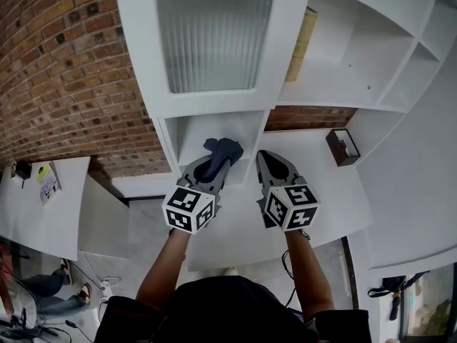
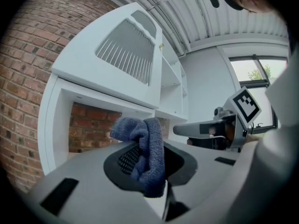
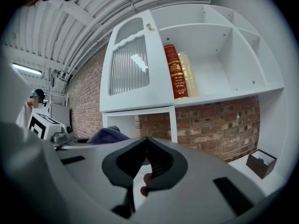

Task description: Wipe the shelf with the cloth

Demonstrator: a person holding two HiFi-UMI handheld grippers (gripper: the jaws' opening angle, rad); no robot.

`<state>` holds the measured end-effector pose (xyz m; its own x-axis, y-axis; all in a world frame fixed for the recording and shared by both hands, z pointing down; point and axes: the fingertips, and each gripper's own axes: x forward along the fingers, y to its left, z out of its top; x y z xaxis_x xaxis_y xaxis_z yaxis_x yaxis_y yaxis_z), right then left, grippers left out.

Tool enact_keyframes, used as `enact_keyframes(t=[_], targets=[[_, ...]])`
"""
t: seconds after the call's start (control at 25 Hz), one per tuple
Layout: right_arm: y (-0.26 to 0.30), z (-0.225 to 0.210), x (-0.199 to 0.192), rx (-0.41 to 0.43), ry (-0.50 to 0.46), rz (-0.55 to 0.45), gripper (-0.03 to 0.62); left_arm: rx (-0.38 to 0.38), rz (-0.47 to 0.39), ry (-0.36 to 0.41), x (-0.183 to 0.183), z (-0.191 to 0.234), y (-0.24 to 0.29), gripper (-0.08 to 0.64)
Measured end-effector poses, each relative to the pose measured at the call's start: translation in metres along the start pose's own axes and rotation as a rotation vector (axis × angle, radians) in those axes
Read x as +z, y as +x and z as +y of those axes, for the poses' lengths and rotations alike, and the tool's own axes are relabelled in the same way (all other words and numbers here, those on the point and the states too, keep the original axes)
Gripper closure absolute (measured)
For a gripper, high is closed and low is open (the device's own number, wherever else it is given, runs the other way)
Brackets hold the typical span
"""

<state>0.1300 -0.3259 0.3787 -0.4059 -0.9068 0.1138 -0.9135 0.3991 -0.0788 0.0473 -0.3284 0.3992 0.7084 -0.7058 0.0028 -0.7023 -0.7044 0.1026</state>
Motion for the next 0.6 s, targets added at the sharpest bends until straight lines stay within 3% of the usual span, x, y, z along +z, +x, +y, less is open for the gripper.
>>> enact_keyframes(t=[0.6], targets=[[0.023, -0.036, -0.006, 0.019, 0.012, 0.016, 0.575, 0.022, 0.104, -0.009, -0.043, 0.016, 0.075, 0.489]])
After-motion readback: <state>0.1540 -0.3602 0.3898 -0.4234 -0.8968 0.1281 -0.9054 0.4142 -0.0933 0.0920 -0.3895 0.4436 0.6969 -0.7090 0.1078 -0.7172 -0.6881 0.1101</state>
